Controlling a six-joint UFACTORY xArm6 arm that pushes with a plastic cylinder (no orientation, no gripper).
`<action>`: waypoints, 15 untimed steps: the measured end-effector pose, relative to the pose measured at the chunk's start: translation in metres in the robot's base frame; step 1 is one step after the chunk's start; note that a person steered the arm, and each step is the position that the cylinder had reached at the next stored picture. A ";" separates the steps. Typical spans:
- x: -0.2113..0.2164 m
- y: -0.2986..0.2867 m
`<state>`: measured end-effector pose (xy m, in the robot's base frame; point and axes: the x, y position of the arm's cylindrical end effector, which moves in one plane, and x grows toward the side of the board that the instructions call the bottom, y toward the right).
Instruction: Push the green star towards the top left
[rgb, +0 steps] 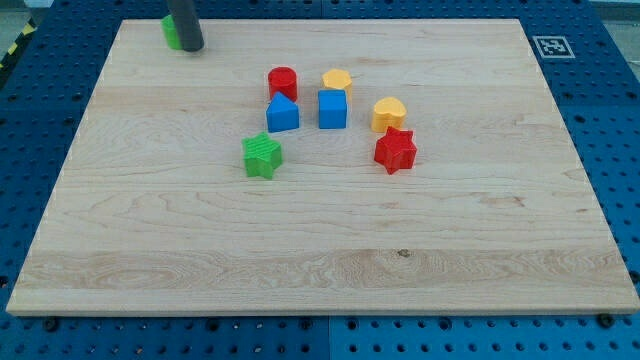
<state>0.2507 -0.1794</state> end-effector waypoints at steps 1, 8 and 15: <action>0.030 0.029; 0.256 0.168; 0.186 0.099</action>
<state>0.4369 -0.0802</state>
